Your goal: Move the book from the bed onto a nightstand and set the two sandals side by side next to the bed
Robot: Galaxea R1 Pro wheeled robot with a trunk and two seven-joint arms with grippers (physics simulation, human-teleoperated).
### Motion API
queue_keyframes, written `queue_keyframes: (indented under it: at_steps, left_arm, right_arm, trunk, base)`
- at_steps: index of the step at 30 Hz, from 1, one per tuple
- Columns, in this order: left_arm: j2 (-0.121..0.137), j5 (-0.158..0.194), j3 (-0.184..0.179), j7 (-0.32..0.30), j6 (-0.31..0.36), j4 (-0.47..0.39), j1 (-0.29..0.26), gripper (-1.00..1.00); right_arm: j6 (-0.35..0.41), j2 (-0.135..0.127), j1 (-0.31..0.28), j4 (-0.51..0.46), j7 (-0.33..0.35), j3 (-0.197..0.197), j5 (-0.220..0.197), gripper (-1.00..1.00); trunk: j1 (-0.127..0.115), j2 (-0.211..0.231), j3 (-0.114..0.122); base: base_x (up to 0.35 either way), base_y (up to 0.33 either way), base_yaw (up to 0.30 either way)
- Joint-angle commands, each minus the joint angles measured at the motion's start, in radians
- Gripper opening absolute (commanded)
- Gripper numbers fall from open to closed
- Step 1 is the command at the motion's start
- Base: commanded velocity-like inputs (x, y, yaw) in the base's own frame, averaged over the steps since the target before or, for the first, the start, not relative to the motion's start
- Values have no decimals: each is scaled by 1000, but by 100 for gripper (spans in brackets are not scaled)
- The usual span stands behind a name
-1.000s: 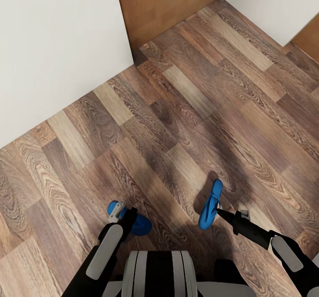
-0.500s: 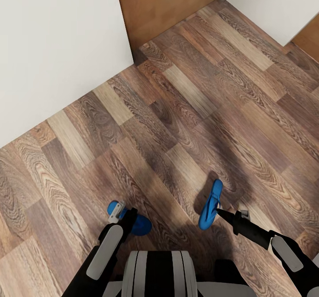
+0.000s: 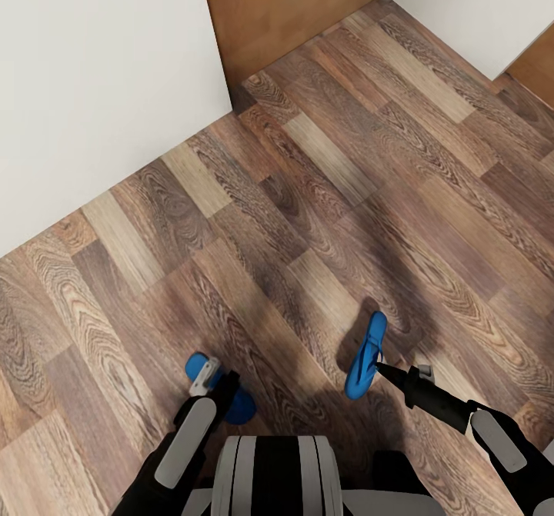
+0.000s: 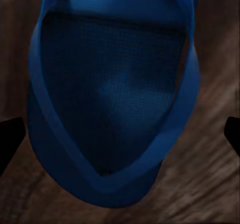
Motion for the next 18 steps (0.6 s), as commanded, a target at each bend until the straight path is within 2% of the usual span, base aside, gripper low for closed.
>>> queue_keyframes:
  at_steps: [1, 6, 7, 18]
  left_arm:
    - [0, 1, 0, -6, 5, 0, 0, 100]
    - [0, 1, 0, -16, 5, 2, 0, 100]
    - [0, 2, 0, -17, 5, 2, 0, -100]
    - [0, 1, 0, -18, 5, 1, 0, -100]
  right_arm:
    - [6, 0, 0, 0, 2, 0, -5, -100]
    - [6, 0, 0, 0, 2, 0, -5, -100]
    - [6, 0, 0, 0, 2, 0, -5, -100]
    - [6, 0, 0, 0, 2, 0, -6, -100]
  trunk:
    - [0, 0, 0]
    - [0, 0, 0]
    - [0, 0, 0]
    - [0, 0, 0]
  base:
    - [0, 0, 0]
    - [0, 0, 0]
    - [0, 0, 0]
    - [0, 0, 0]
